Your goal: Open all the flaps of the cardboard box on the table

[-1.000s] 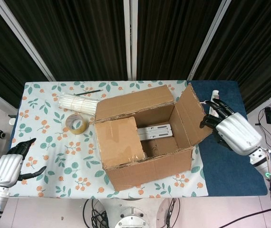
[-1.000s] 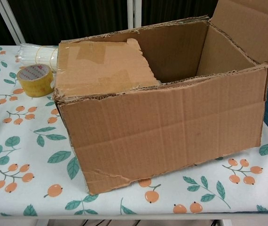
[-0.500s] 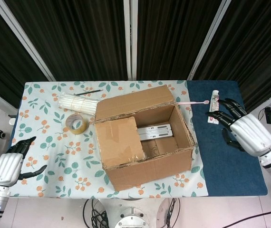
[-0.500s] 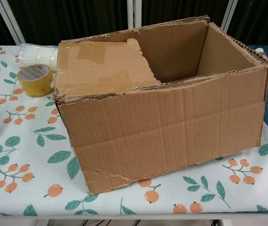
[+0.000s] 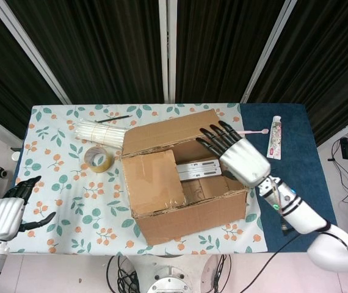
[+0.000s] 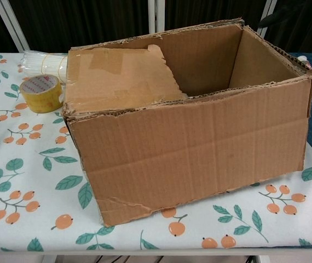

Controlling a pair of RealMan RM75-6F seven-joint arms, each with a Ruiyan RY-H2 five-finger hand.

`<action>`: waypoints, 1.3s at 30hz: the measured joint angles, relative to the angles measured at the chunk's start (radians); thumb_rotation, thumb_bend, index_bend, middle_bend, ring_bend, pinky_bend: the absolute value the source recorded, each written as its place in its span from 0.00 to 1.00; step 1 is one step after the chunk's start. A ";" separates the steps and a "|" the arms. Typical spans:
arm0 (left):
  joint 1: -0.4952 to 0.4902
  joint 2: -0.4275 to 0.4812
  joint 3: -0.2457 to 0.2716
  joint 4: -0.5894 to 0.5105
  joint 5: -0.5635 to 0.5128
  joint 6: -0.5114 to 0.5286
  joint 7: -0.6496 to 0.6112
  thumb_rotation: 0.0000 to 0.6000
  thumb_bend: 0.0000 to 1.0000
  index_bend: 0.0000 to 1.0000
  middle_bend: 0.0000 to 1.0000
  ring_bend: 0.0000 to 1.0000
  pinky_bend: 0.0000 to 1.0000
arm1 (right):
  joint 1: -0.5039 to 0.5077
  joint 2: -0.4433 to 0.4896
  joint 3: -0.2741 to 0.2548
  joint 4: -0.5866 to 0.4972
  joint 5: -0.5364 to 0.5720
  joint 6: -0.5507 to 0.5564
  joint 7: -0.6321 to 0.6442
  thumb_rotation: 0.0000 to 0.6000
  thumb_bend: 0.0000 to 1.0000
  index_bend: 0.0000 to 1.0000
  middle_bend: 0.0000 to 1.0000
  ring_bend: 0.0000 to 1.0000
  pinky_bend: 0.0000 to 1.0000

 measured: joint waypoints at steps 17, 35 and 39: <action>-0.012 -0.006 -0.014 0.050 0.007 0.004 -0.034 0.41 0.15 0.08 0.12 0.13 0.24 | 0.110 -0.328 -0.058 0.302 0.002 -0.043 0.002 1.00 0.00 0.00 0.00 0.00 0.00; 0.011 0.006 -0.007 0.070 0.008 0.032 -0.057 0.41 0.15 0.08 0.12 0.13 0.24 | 0.151 -0.599 -0.063 0.543 -0.072 0.075 0.186 1.00 0.00 0.00 0.00 0.00 0.00; 0.013 0.010 -0.007 0.072 0.009 0.035 -0.064 0.41 0.15 0.08 0.12 0.13 0.24 | 0.161 -0.628 -0.046 0.561 -0.082 0.112 0.237 1.00 0.02 0.00 0.00 0.00 0.00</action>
